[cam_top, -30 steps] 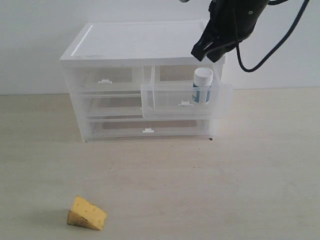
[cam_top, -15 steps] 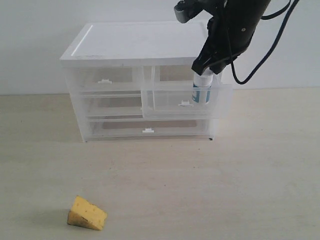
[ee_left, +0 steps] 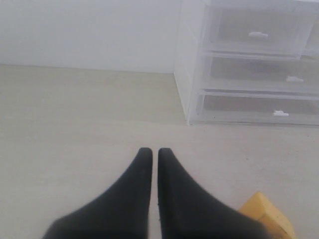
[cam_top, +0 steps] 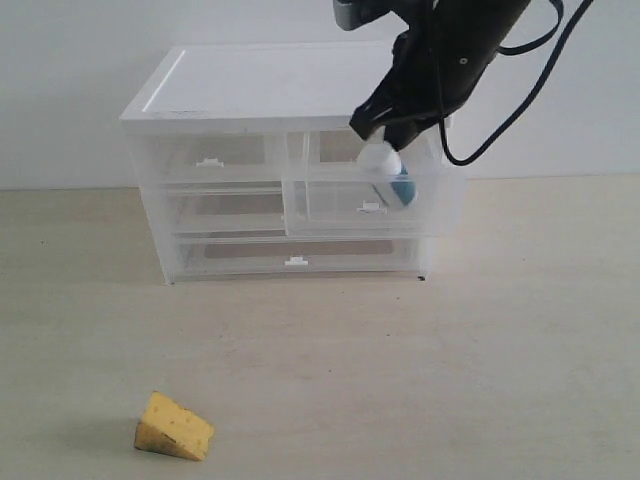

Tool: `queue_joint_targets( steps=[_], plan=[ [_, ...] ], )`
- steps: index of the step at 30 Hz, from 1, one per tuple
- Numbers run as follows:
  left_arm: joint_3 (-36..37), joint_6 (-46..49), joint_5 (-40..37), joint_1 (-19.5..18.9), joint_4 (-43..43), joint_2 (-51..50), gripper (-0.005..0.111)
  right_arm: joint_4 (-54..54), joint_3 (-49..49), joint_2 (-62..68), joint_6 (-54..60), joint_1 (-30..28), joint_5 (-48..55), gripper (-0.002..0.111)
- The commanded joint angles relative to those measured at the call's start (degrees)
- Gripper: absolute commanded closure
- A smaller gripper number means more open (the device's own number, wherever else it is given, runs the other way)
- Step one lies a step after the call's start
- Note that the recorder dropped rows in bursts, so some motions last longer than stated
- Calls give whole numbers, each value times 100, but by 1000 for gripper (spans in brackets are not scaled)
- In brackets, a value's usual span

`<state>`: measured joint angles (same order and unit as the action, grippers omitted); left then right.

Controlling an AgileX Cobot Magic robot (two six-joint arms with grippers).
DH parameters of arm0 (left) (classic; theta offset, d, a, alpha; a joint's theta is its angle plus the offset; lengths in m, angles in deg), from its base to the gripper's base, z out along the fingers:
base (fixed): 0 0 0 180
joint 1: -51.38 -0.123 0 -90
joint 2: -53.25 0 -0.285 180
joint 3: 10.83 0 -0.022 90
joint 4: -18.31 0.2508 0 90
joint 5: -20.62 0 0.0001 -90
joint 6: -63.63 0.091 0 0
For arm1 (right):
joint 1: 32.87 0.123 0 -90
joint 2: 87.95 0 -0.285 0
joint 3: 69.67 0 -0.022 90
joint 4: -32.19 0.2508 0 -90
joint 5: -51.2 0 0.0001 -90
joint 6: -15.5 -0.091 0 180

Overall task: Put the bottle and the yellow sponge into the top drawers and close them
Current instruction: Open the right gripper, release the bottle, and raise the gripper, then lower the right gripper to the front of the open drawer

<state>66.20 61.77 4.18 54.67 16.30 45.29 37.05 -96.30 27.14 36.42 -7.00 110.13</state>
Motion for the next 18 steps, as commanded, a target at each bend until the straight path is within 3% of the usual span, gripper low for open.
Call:
queue_joint_targets(
  steps=[1,8,18],
  plan=[
    [19,34,10,-31,6,17,102,963,-11,-26,61,-22,-547,108],
    [19,34,10,-31,6,17,102,1279,-11,-15,164,-22,-1224,108],
    [19,34,10,-31,6,17,102,666,-11,-238,221,-22,-455,108]
  ],
)
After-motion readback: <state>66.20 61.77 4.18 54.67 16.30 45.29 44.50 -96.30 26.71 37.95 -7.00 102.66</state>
